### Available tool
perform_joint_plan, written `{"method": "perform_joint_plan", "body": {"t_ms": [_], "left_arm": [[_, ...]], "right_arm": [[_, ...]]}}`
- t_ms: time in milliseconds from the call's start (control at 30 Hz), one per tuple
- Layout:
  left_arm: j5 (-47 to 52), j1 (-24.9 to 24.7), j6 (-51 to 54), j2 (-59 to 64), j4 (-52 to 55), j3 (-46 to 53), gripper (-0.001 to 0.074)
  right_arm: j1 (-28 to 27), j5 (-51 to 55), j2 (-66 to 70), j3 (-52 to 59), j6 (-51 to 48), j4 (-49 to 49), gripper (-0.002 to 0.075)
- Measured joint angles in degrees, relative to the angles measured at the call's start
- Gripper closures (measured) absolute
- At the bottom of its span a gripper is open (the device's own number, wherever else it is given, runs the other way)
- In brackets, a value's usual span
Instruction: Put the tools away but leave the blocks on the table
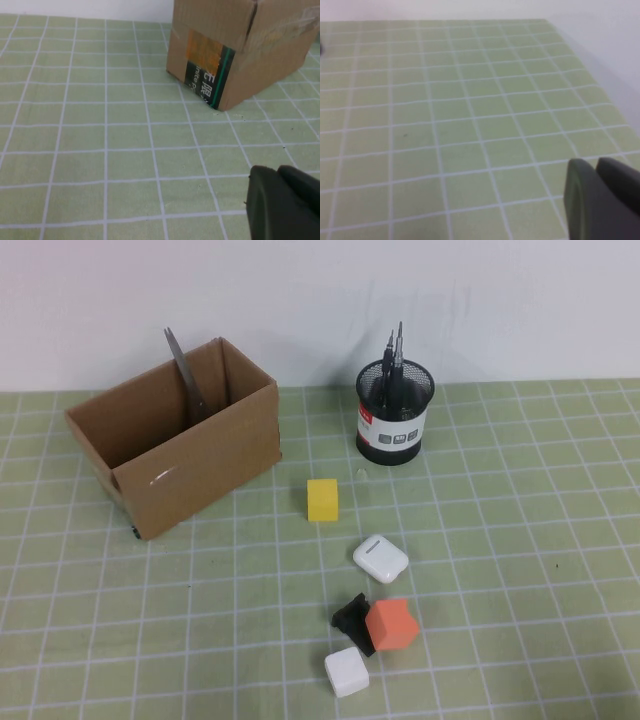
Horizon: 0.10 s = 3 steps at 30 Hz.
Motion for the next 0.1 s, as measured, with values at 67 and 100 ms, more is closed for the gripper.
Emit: {"method": "perform_joint_plan", "body": {"t_ms": [67,100], "left_arm": [[0.0,0.0,0.0,0.0,0.0,0.0,0.0738],[0.0,0.0,0.0,0.0,0.0,0.0,0.0738]], "right_arm": [[1.33,0.0,0.0,0.0,0.0,0.0,0.0734],[1.65,0.0,0.0,0.0,0.0,0.0,0.0734]]}}
